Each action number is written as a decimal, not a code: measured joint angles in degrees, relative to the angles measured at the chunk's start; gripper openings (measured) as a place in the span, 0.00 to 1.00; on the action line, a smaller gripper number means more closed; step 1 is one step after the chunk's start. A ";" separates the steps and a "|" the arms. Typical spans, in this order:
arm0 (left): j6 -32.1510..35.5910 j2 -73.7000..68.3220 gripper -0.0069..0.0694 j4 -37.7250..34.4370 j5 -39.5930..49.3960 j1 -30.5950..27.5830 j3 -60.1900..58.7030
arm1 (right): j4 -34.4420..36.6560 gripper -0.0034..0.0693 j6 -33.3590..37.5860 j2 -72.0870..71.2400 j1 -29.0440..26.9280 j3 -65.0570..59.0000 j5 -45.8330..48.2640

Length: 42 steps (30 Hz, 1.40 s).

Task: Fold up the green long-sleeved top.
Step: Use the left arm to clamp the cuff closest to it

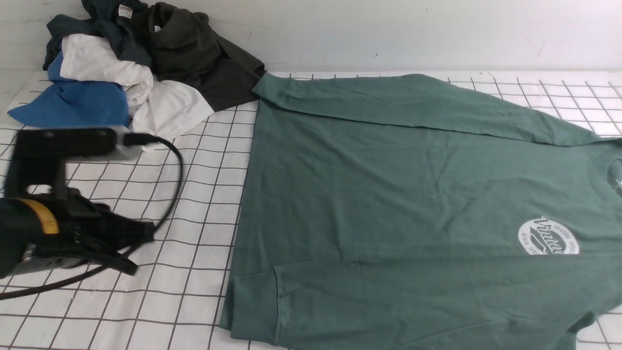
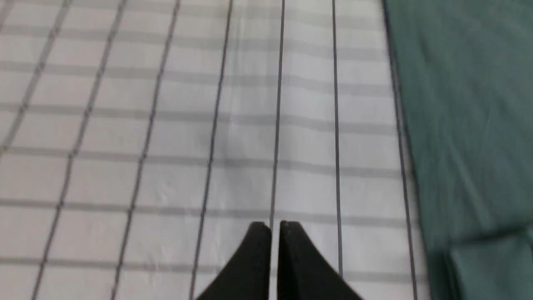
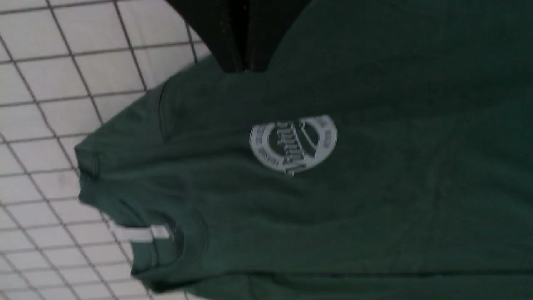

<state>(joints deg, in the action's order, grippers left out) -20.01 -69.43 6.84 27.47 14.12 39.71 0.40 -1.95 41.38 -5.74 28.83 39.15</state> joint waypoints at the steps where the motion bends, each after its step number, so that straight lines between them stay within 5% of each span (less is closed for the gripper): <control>1: 3.69 -4.01 0.11 -2.82 7.44 3.27 3.17 | 7.23 0.04 7.87 3.19 0.68 0.00 3.88; 6: 15.80 -12.55 0.12 -12.91 13.97 8.73 8.72 | 23.37 0.04 25.08 9.83 3.77 0.00 2.73; 12: 26.67 -23.89 0.36 -27.78 12.84 9.52 14.64 | 42.92 0.04 47.28 16.75 6.09 0.17 -4.84; 18: 25.99 -29.73 0.59 -29.20 10.59 9.52 17.07 | 50.55 0.04 54.48 18.39 6.77 0.17 -5.41; 22: 24.67 -31.27 0.63 -29.20 9.68 9.52 17.31 | 51.18 0.04 55.75 18.39 7.96 0.17 -5.41; 33: 23.37 -33.67 0.61 -27.27 7.81 9.57 17.38 | 51.57 0.04 56.33 18.39 8.38 0.22 -5.54; 40: 22.95 -33.86 0.42 -26.33 7.80 9.57 18.10 | 51.57 0.04 56.33 18.39 8.38 0.22 -5.54; 42: 23.53 -32.95 0.29 -26.27 8.26 9.62 18.94 | 51.57 0.04 56.33 18.39 8.38 0.22 -5.54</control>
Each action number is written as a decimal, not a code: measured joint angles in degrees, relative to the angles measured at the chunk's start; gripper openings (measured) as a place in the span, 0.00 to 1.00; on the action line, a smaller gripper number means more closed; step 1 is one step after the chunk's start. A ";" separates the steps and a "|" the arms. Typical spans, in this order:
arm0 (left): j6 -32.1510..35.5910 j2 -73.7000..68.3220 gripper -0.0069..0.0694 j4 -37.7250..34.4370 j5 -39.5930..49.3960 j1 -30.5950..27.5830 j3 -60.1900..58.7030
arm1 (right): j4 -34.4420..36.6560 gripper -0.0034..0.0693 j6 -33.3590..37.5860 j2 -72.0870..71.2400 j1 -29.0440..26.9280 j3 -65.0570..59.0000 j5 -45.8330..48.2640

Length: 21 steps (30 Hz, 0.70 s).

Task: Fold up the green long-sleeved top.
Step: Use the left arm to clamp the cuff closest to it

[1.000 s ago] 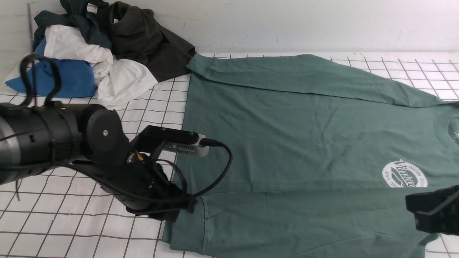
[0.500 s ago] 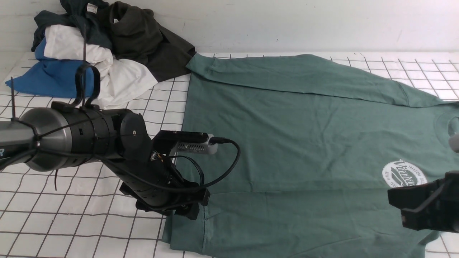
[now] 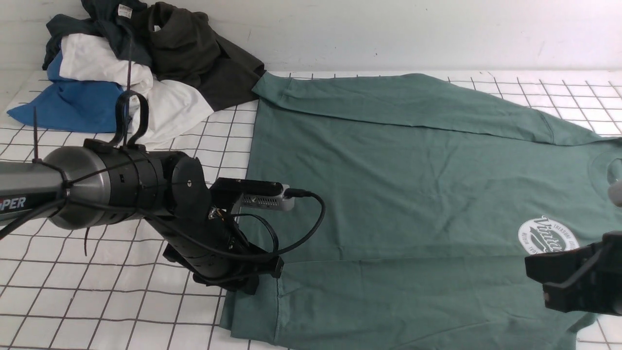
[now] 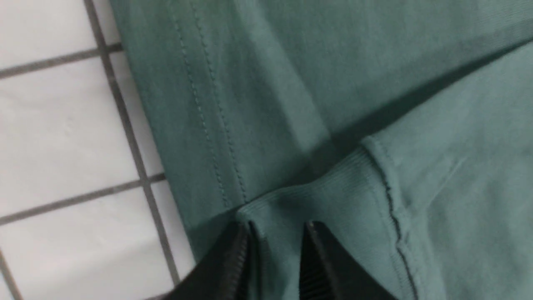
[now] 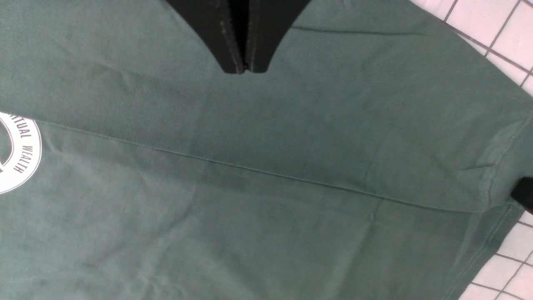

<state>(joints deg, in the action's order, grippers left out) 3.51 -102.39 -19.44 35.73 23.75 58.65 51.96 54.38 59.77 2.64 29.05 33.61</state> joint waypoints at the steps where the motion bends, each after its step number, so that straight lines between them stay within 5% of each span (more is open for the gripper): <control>1: 0.18 0.28 0.27 0.00 0.10 0.00 0.21 | 0.00 0.04 0.00 0.00 0.00 0.00 0.00; 4: 1.68 3.09 0.12 0.17 0.18 0.00 2.34 | 0.00 0.04 0.00 0.00 0.00 0.00 0.00; 8: 3.22 5.26 0.08 0.76 0.25 0.00 5.15 | 0.21 0.04 0.00 0.00 0.00 0.00 -0.05; 17: 3.31 4.97 0.09 2.24 10.03 0.00 7.75 | 0.21 0.04 0.43 0.00 0.00 0.00 -0.05; 21: 3.60 2.70 0.20 4.13 13.53 0.00 5.59 | 0.21 0.04 0.54 0.00 0.00 0.00 -0.05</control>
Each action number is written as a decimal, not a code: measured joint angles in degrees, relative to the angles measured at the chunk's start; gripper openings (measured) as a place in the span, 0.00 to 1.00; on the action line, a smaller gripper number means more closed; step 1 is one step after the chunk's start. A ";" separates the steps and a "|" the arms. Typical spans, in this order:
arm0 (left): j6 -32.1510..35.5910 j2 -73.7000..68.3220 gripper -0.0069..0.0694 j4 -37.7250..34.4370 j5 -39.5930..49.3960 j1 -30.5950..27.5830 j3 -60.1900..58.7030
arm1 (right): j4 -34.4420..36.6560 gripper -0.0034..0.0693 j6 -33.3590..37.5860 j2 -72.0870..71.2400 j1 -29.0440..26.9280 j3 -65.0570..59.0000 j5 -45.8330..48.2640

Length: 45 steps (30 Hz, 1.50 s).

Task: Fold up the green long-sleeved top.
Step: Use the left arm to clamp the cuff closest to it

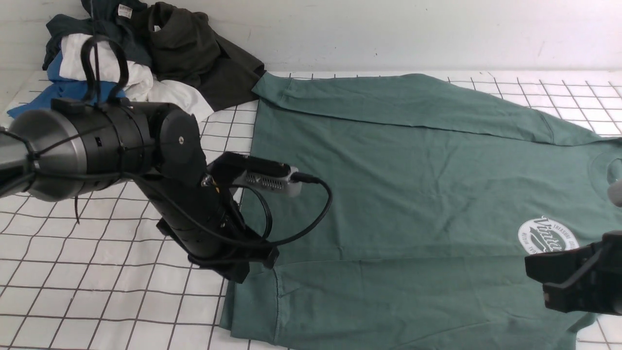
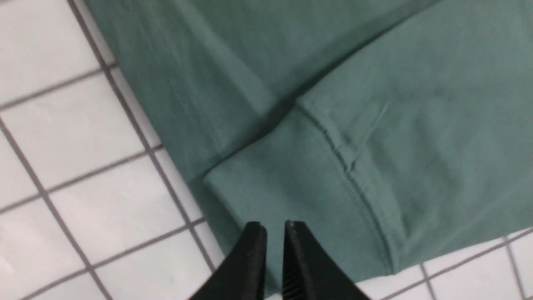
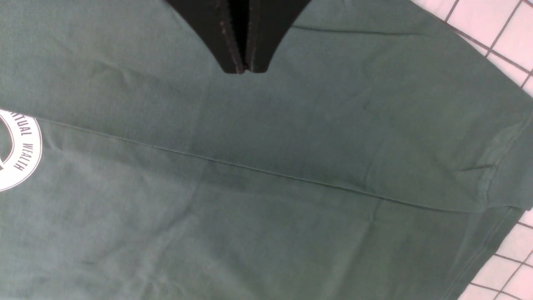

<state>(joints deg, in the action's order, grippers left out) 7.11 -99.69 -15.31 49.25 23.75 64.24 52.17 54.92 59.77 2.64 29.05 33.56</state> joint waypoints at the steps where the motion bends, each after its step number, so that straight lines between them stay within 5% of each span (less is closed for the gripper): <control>1: -0.07 -1.34 0.28 0.27 -0.08 0.00 -0.48 | 0.13 0.04 0.03 0.00 0.00 0.00 0.00; 5: -0.57 -3.75 0.48 0.16 -3.06 0.00 -0.54 | 0.40 0.04 0.09 0.00 0.00 0.00 0.00; 10: -0.69 -5.57 0.55 0.16 -4.45 0.00 -0.54 | 0.50 0.04 0.30 0.00 0.00 0.00 0.00; 15: -0.40 -7.23 0.41 0.44 -4.54 0.00 -0.48 | 0.67 0.04 0.30 0.00 0.00 0.06 0.00; 18: -0.07 -6.97 0.21 0.54 -4.44 0.00 -0.36 | 0.67 0.04 0.30 0.00 0.00 0.06 0.00; 21: 0.87 -5.04 0.11 0.49 -3.76 0.00 0.08 | 0.67 0.04 0.30 0.00 0.00 0.06 0.00; 33: 4.88 3.81 0.09 2.60 -1.89 0.00 11.19 | 0.67 0.04 0.36 0.00 0.00 0.06 0.00; 45: -0.06 -9.04 0.10 4.41 16.17 0.00 8.75 | 0.67 0.04 0.36 0.00 0.00 0.07 0.00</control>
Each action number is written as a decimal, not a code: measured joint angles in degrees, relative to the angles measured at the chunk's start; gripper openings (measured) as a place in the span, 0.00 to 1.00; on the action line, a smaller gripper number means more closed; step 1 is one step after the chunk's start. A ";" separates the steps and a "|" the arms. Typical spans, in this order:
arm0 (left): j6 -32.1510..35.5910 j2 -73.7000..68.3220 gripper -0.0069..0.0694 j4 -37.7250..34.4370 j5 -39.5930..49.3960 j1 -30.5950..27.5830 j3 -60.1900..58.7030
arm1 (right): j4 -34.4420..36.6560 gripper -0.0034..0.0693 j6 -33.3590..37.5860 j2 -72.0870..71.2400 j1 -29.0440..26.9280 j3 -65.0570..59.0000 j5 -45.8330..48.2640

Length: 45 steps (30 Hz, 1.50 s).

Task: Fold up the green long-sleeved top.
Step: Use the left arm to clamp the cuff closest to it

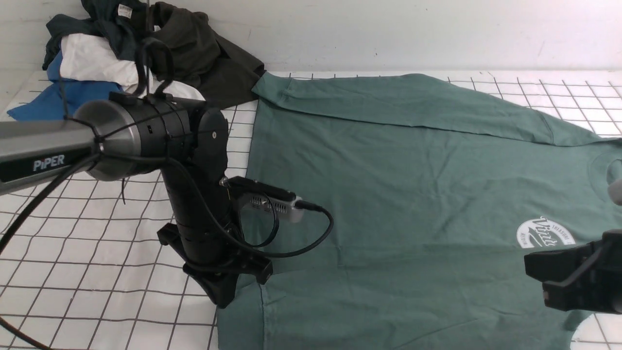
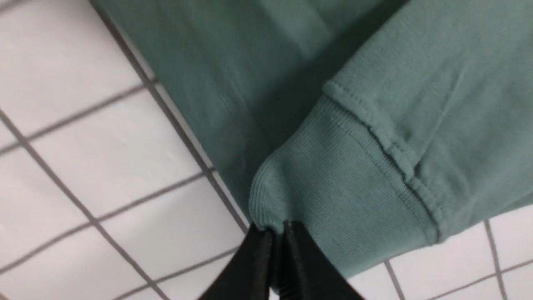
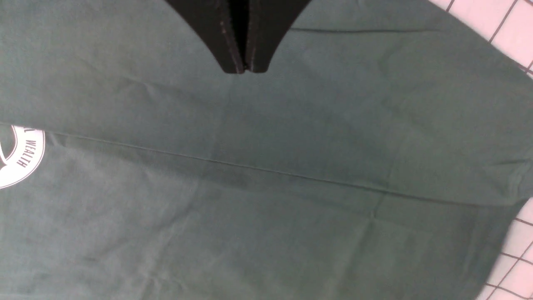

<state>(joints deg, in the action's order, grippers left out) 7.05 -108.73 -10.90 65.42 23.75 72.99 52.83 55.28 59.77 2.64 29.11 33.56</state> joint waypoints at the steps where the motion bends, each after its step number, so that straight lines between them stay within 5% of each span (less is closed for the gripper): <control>1: 0.00 -0.52 0.10 -0.07 0.72 0.00 0.00 | 0.00 0.04 0.00 0.00 0.00 0.06 0.00; 7: 0.06 0.27 0.20 -0.20 1.96 0.00 0.10 | 0.00 0.04 0.11 0.00 0.00 0.06 0.00; 15: -0.01 -0.07 0.49 -0.21 -1.63 0.00 0.10 | 0.00 0.04 0.18 0.00 0.00 0.06 0.00; 22: -0.42 -3.34 0.55 0.96 -4.84 0.00 0.03 | 0.00 0.04 0.18 0.00 0.00 0.06 0.00; 28: 1.16 -3.73 0.36 0.98 -4.67 0.44 0.03 | 0.00 0.04 0.19 0.00 0.00 0.06 0.00; 32: 2.35 -1.09 0.12 1.04 -4.08 1.51 0.03 | 0.00 0.04 0.19 0.00 0.00 0.06 -0.01; 45: 2.55 6.74 0.09 1.36 -1.81 2.71 10.88 | 0.00 0.04 0.19 0.00 0.00 0.06 -0.01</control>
<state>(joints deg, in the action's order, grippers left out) 9.60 -102.00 -9.55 63.61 26.46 83.87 52.83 55.47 59.77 2.64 29.17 33.55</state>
